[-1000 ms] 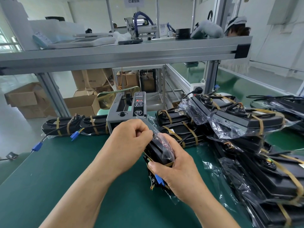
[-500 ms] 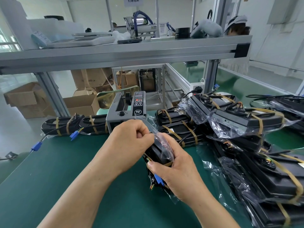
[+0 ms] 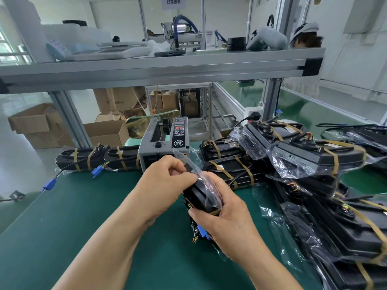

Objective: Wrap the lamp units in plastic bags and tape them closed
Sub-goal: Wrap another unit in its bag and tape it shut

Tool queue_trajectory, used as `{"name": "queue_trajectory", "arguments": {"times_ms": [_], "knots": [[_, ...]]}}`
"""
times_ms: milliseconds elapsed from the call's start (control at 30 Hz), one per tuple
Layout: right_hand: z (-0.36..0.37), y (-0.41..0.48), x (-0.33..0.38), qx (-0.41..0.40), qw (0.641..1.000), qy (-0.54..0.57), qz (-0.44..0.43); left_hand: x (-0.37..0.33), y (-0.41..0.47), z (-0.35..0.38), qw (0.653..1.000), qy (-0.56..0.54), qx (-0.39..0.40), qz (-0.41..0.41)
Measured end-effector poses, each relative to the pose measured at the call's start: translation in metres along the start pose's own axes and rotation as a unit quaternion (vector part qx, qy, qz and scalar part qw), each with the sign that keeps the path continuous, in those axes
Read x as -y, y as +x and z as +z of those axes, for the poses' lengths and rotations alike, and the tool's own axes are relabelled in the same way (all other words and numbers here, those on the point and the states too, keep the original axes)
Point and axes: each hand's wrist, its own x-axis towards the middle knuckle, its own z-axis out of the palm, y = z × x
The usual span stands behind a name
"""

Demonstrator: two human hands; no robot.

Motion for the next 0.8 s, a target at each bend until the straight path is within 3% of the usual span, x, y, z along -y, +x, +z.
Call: {"name": "queue_trajectory", "arguments": {"times_ms": [300,533,800], "knots": [[-0.002,0.002,-0.003,0.009,1.000,-0.008,0.003,0.003,-0.009,0.003,0.989,-0.139,-0.048,0.014],[-0.004,0.002,-0.007,0.012,1.000,0.001,0.009,0.000,-0.013,-0.002,0.998,-0.031,0.002,0.047],[-0.005,0.003,-0.006,0.013,1.000,0.011,0.008,-0.006,-0.014,-0.002,0.995,0.018,-0.021,0.091]]}}
